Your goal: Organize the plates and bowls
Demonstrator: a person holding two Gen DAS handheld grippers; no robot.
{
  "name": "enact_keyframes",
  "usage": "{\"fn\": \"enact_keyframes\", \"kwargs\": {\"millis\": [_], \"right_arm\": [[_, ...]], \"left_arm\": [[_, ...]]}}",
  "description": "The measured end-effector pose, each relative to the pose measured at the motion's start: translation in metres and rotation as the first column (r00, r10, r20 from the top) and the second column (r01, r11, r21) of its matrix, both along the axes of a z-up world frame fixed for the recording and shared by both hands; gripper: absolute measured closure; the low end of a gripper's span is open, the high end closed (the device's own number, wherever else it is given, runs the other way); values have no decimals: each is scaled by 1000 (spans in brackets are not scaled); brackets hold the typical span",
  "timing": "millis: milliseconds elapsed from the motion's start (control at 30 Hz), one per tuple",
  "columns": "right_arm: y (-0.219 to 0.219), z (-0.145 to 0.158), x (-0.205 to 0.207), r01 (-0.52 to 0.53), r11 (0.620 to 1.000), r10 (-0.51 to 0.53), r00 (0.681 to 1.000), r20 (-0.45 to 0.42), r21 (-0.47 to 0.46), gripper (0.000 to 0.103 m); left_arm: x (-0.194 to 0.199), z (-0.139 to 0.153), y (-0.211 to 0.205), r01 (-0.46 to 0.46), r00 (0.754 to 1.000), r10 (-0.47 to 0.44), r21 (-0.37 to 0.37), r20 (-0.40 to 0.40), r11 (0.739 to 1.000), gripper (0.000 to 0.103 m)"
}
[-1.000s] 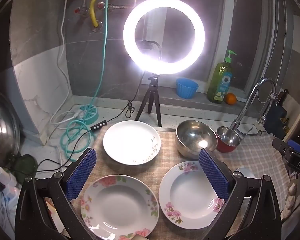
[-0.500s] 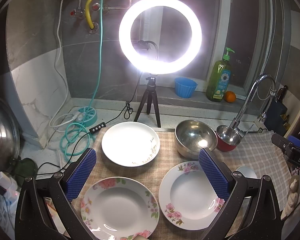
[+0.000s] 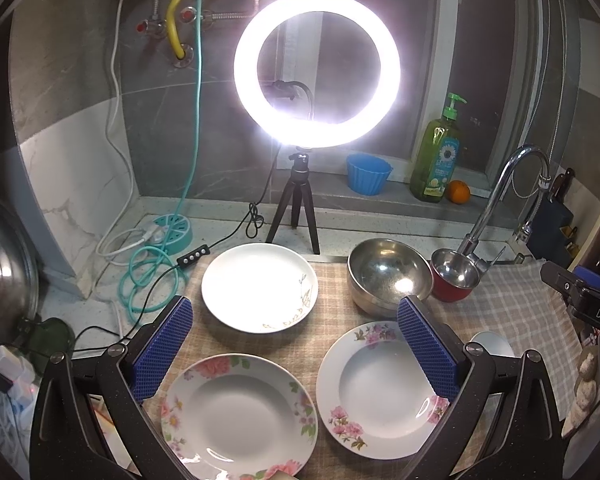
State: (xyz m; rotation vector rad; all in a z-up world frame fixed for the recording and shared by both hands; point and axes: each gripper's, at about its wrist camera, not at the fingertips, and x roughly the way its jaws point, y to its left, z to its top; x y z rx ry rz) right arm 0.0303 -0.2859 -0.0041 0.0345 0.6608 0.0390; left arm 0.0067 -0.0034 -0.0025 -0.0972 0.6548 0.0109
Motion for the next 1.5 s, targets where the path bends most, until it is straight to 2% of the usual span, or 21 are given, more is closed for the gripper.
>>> {"fn": "enact_keyframes", "kwargs": {"millis": [1500], "right_arm": [[1,-6,6,0,1000,0,1000,-9,-11,0]], "left_arm": [[3,-2,-4,21,1000,-21,7,-10,1000,1]]}}
